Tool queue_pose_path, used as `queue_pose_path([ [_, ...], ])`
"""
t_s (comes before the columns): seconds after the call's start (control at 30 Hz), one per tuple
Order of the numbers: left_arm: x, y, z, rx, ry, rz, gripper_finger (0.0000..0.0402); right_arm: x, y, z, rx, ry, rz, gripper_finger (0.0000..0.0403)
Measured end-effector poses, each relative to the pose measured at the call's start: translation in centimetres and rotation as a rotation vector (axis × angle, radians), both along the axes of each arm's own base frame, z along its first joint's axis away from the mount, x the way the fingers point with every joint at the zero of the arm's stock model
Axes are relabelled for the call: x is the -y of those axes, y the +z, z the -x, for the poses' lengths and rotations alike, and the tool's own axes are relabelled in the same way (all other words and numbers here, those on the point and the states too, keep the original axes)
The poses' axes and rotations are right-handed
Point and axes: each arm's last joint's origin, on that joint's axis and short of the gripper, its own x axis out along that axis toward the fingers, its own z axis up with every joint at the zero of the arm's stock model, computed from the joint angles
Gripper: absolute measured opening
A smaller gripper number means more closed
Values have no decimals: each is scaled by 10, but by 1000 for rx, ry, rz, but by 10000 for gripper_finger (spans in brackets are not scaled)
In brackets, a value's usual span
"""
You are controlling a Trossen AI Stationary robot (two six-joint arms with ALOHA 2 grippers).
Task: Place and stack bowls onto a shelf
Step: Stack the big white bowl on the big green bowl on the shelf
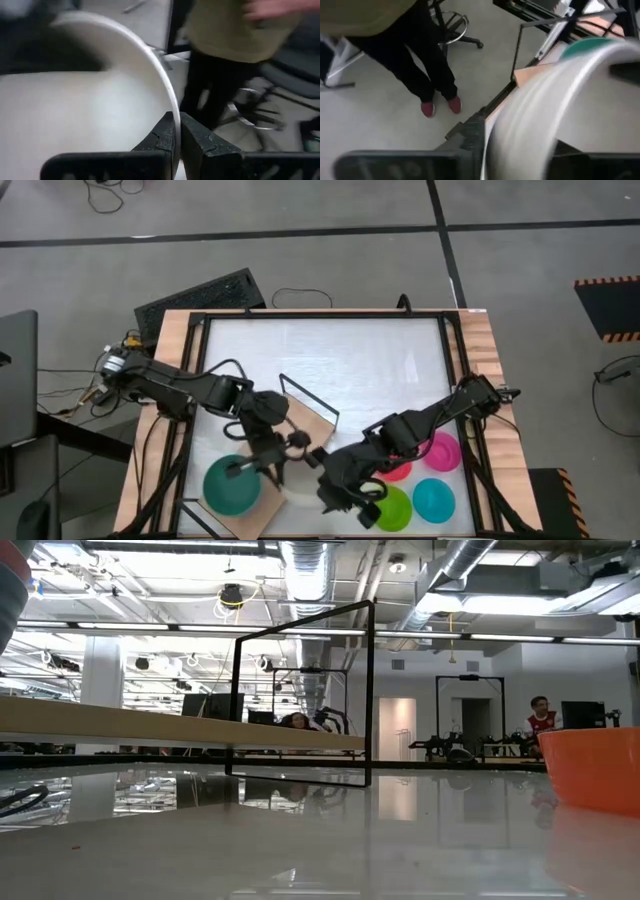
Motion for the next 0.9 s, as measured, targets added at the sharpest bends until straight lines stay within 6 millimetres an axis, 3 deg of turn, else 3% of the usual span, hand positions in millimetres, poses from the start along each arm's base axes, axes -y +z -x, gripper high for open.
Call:
queue_pose_path([
  [0.3,-6,-2,7,-116,45,-12,0,11,19,8,-31,-61,-9,240],
  [0.53,-14,8,30,-187,156,-68,0,26,39,20,-59,-198,52,259],
  [0.73,-20,21,77,-348,323,-159,0,43,50,34,-155,-327,0,259],
  [0.9,-10,42,128,-332,505,-204,0,57,55,47,-250,-432,-20,260],
])
